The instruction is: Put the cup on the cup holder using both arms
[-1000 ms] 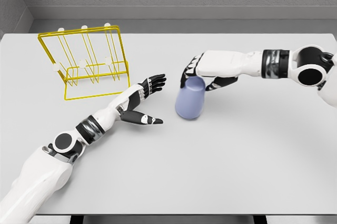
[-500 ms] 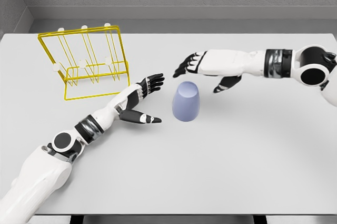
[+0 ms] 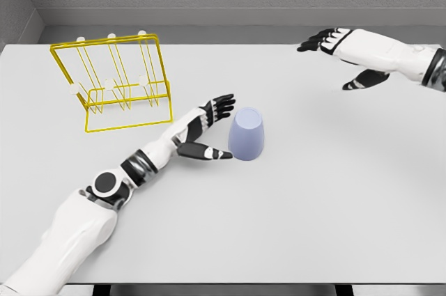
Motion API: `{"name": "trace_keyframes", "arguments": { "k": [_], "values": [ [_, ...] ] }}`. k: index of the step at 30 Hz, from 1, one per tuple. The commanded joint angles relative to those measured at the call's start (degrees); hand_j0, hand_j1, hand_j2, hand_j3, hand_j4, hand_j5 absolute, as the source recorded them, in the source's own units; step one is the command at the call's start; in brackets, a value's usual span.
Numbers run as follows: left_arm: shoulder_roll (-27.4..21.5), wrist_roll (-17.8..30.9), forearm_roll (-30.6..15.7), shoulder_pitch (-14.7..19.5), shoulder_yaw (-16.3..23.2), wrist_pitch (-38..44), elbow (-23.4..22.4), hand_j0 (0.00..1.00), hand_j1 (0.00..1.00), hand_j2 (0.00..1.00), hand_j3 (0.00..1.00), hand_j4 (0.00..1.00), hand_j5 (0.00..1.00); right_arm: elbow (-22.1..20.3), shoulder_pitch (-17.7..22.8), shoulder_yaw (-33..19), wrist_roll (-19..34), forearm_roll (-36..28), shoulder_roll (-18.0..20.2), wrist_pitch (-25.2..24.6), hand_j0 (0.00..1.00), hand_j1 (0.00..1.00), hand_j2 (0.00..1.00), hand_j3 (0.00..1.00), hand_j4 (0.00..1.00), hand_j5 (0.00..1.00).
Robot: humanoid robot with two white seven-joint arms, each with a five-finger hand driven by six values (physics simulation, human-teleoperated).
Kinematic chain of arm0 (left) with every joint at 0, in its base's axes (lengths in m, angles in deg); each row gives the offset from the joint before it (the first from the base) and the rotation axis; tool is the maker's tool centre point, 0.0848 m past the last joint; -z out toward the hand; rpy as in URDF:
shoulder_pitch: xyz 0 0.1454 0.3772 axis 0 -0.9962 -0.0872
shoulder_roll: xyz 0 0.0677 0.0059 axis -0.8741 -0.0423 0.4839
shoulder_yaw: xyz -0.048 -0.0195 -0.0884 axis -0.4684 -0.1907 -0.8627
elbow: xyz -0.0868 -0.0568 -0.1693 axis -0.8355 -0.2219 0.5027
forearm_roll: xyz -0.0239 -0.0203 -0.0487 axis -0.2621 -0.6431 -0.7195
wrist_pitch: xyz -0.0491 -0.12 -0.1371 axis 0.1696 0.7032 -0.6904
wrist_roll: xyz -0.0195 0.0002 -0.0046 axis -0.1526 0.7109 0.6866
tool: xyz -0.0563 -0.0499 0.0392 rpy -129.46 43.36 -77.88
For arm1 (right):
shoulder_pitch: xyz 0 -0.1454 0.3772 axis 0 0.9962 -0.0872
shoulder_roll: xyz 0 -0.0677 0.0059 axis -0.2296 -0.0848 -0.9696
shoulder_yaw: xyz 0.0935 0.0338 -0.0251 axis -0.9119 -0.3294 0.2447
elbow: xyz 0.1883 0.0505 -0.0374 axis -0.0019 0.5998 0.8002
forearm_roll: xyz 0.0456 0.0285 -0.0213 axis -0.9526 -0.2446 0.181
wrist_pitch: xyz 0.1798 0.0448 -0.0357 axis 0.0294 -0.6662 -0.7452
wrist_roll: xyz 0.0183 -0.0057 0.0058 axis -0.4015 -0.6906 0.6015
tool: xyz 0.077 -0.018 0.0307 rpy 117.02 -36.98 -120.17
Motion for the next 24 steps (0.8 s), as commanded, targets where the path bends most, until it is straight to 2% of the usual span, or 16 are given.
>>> {"name": "trace_keyframes", "arguments": {
  "k": [1, 3, 9, 12, 16, 24],
  "values": [
    [0.68, 0.07, 0.62, 0.09, 0.21, -0.02, -1.00, 1.00, 1.00, 1.00, 1.00, 1.00, 1.00, 0.90, 0.09, -0.16, -1.67, -0.38, 1.56, -0.05, 1.00, 1.00, 1.00, 1.00, 1.00, 1.00],
    [1.04, 0.07, 1.51, 0.09, 0.21, -0.02, -1.00, 1.00, 1.00, 1.00, 1.00, 1.00, 1.00, 1.16, 0.61, -0.25, -1.76, -0.47, 3.06, -0.05, 1.00, 1.00, 1.00, 1.00, 1.00, 1.00],
    [1.12, 0.07, 1.51, 0.26, 0.21, -0.02, -1.09, 1.00, 1.00, 1.00, 1.00, 1.00, 1.00, 2.92, 2.20, -0.86, -1.67, -0.47, 2.71, -0.05, 1.00, 1.00, 1.00, 1.00, 1.00, 1.00],
    [1.12, 0.07, 1.59, 0.26, -0.14, -0.02, -1.09, 1.00, 1.00, 1.00, 1.00, 1.00, 1.00, 8.37, 2.11, -0.86, -1.15, -0.38, 1.74, -0.05, 1.00, 1.00, 1.00, 1.00, 1.00, 1.00],
    [1.12, 0.07, 4.23, 0.35, -0.06, -0.02, -1.09, 1.00, 1.00, 1.00, 1.00, 1.00, 1.00, 8.81, 2.11, -0.77, -1.06, -0.03, 0.60, -0.05, 1.00, 1.00, 1.00, 1.00, 1.00, 1.00],
    [1.39, -0.01, 4.05, 1.41, -0.32, -0.02, -2.32, 1.00, 1.00, 1.00, 1.00, 1.00, 1.00, 9.51, 1.93, -0.86, -0.18, -0.03, -0.28, -0.05, 1.00, 1.00, 1.00, 1.00, 1.00, 1.00]
  ]
}}
